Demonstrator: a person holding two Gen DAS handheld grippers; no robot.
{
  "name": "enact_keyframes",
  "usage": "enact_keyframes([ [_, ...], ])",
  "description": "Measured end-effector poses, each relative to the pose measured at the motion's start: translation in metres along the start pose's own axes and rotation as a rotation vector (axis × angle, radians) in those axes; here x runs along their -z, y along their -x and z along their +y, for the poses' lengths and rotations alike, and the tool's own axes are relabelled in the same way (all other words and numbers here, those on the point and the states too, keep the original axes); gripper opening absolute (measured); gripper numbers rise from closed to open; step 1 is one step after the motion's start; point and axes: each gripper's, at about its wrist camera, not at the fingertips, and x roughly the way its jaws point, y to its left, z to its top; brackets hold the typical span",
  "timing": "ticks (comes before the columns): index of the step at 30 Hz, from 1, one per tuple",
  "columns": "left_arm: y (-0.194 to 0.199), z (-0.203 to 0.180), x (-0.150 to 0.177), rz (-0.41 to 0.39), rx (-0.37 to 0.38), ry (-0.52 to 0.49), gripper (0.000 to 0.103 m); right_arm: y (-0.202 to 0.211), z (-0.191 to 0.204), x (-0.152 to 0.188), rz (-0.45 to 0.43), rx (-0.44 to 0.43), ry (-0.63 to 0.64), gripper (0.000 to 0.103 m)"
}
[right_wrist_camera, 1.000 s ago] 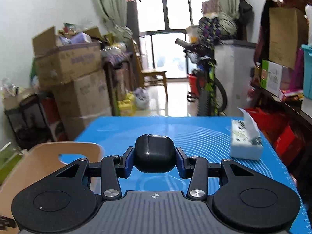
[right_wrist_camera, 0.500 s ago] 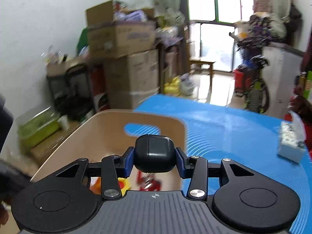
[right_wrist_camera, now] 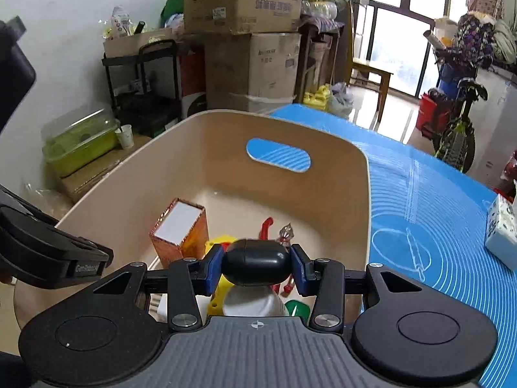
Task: Organize rigid objects
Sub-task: 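Carry the earbud case into the basket and release it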
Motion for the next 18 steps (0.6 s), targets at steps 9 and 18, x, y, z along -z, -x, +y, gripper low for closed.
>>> enact_keyframes([
  [9, 0.002, 0.003, 0.0, 0.003, -0.008, 0.013, 0.015, 0.014, -0.008, -0.008, -0.042, -0.002, -0.066, 0.071],
  [18, 0.037, 0.002, 0.001, -0.108, -0.025, 0.04, 0.072, 0.054, -0.028, -0.01, -0.109, 0.061, -0.172, 0.091],
])
